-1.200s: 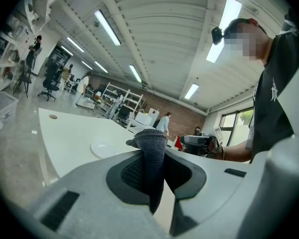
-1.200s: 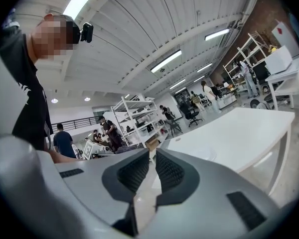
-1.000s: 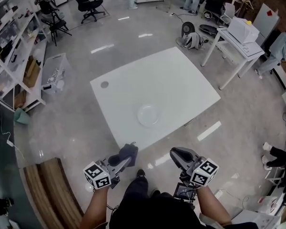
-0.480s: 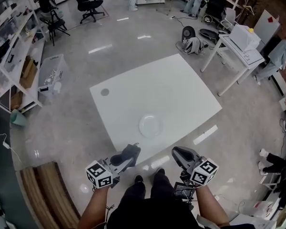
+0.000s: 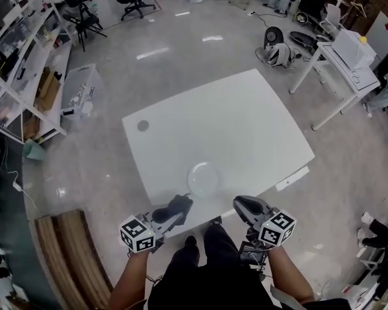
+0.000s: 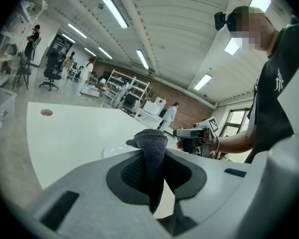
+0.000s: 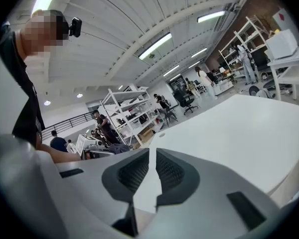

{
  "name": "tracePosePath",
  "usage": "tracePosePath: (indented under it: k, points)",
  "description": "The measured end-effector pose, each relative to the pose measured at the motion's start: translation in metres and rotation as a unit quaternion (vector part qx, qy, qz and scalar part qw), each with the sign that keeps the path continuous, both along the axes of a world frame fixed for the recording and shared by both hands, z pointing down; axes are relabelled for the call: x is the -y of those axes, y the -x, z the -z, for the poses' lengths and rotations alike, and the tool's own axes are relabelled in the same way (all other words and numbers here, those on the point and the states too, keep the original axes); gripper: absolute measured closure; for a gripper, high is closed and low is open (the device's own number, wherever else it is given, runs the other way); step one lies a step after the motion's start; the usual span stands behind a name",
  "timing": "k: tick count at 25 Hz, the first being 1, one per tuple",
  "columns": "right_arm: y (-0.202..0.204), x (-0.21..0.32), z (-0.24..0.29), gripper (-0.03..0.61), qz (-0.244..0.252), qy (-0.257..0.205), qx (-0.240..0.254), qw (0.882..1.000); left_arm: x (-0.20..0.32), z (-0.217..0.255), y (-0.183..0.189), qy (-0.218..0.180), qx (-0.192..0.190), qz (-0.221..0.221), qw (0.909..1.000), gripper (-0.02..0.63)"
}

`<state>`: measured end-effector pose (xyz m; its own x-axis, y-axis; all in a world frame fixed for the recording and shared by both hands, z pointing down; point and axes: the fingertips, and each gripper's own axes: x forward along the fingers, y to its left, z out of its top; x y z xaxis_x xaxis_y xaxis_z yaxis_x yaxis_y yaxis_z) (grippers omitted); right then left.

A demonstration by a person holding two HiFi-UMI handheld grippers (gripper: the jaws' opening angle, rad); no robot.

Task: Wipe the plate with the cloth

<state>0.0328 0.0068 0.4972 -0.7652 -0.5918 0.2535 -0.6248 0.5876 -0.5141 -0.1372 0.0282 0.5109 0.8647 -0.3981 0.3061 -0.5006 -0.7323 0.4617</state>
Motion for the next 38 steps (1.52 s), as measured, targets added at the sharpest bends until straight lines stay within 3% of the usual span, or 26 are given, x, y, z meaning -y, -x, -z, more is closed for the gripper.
tracePosePath:
  k: [11, 19, 25, 29, 32, 38]
  points:
    - [-0.035, 0.072, -0.056, 0.563, 0.055, 0.068, -0.009, 0.996, 0.070, -0.029, -0.043, 0.039, 0.036, 0.041, 0.9978, 0.558]
    - [-0.027, 0.097, -0.102, 0.540, 0.062, 0.129, -0.020, 0.989, 0.089, -0.047, -0.065, 0.040, 0.082, -0.002, 0.9958, 0.559]
    - [-0.026, 0.109, -0.137, 0.514, 0.048, 0.211, -0.032, 0.976, 0.099, -0.071, -0.077, 0.046, 0.121, -0.040, 0.9908, 0.558]
    - [-0.015, 0.116, -0.153, 0.499, 0.045, 0.240, -0.041, 0.969, 0.109, -0.079, -0.075, 0.046, 0.130, -0.050, 0.9893, 0.558]
    - [-0.009, 0.119, -0.164, 0.495, 0.042, 0.266, -0.048, 0.962, 0.112, -0.088, -0.074, 0.040, 0.164, -0.070, 0.9832, 0.559]
    - [-0.006, 0.119, -0.179, 0.492, 0.044, 0.317, -0.053, 0.946, 0.113, -0.100, -0.087, 0.019, 0.249, -0.136, 0.9589, 0.559]
